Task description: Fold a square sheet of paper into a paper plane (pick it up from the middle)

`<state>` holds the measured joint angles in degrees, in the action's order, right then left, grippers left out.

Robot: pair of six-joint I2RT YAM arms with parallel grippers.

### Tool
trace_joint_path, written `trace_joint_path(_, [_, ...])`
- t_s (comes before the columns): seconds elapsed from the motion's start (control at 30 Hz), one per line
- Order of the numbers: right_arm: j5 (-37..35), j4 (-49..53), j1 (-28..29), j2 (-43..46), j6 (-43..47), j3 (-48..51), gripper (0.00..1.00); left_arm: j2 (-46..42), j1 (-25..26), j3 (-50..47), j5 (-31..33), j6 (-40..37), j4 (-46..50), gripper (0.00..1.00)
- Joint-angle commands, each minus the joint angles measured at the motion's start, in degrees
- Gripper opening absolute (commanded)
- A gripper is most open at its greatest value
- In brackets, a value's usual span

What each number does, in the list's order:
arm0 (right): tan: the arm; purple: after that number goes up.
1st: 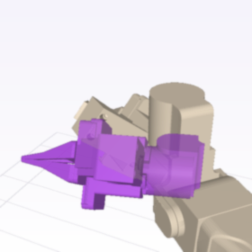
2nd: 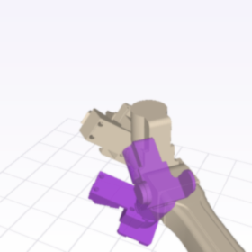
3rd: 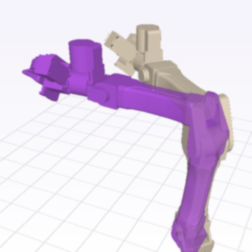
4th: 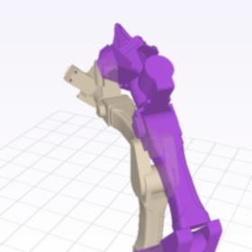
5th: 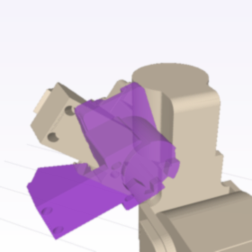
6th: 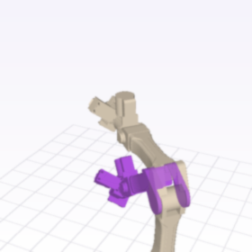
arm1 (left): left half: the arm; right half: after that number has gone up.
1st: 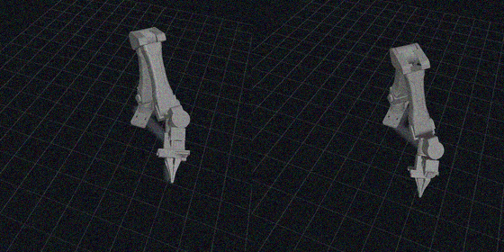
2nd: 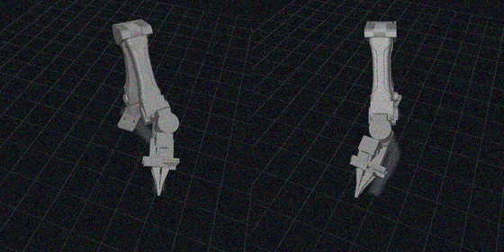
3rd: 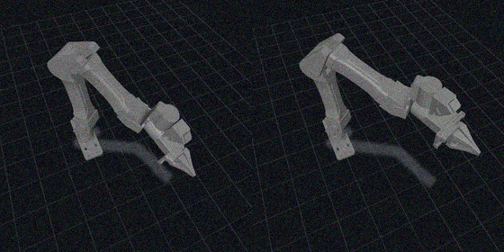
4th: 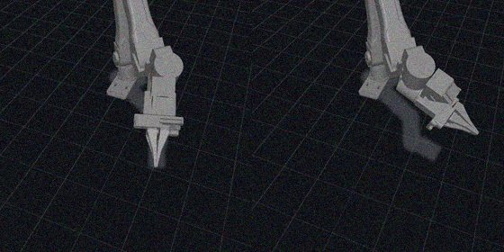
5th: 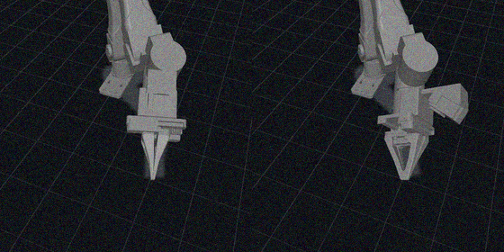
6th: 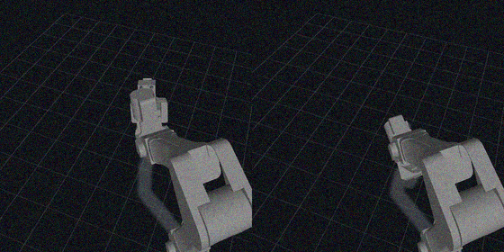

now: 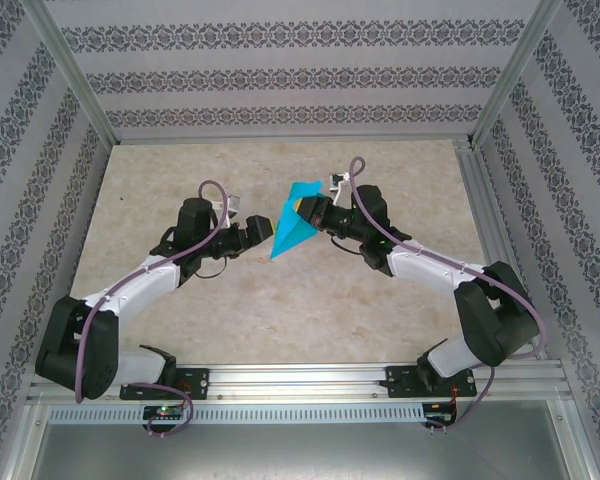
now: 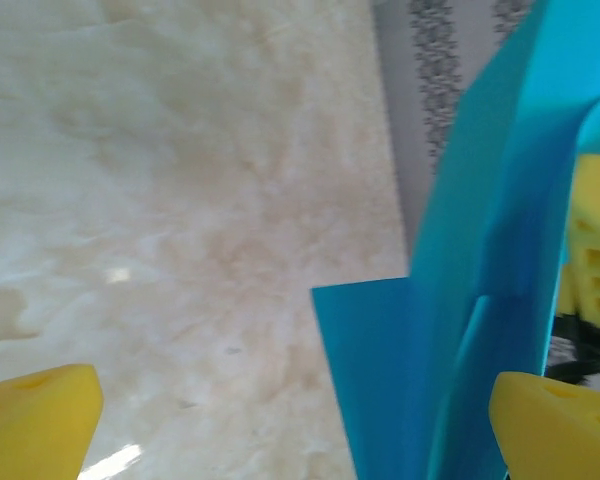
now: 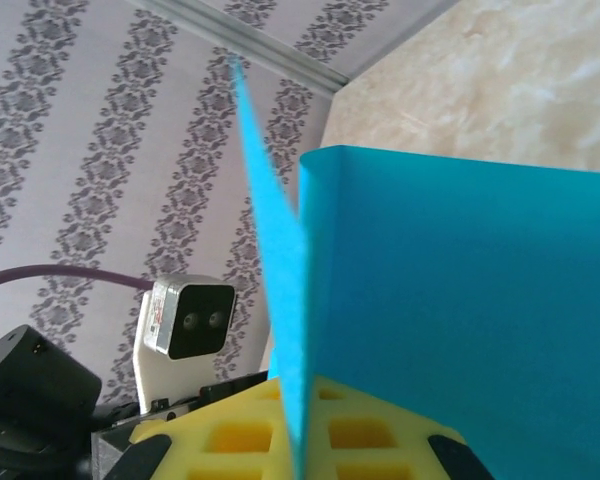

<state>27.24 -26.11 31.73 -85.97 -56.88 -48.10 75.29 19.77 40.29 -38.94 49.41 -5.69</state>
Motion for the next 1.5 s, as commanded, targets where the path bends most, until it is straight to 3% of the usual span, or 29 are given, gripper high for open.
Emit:
trace_joint_path(0.0, [4.0, -0.3, -0.1, 0.7, 0.0, -1.9, 0.08, -1.7, -0.7, -1.4, -6.8, 6.9, -13.0, 1.0])
trace_joint_path(0.17, [6.1, -2.1, -0.1, -0.3, -2.1, -3.4, 0.09, -2.0, -0.5, -2.0, -10.4, 11.1, -20.6, 0.95])
trace_joint_path(0.37, [6.6, -1.8, -0.2, -1.0, -1.9, -4.0, 0.1, -2.1, -0.5, -1.9, -10.5, 11.6, -22.0, 0.91])
trace_joint_path(0.47, [5.5, -0.6, -0.4, -0.9, -1.2, -3.4, 0.1, -4.0, -0.4, -1.1, -6.2, 8.3, -15.3, 0.85])
trace_joint_path(0.57, [4.3, 1.0, -0.8, -0.6, -0.2, -2.8, 0.1, -7.4, -0.5, 0.1, 1.6, 2.2, -3.7, 0.85])
trace_joint_path(0.67, [3.9, 1.9, -1.0, -0.4, 0.6, -2.9, 0.1, -9.6, -0.5, 0.0, 5.6, 0.5, 0.3, 0.86])
trace_joint_path(0.93, [5.4, 0.4, -0.4, -1.8, -0.4, -3.9, 0.1, -6.0, -0.4, -1.3, -2.3, 4.8, -7.1, 0.99])
trace_joint_path(1.17, [7.7, -4.8, -0.3, -3.1, -4.8, -3.9, 0.1, -2.2, 1.8, -0.6, -8.1, 6.0, -12.7, 1.0])
trace_joint_path(1.47, [12.0, -10.5, -0.3, -5.0, -11.8, -4.0, 0.11, -1.5, 2.4, -0.5, -6.5, 8.2, -18.7, 0.7])
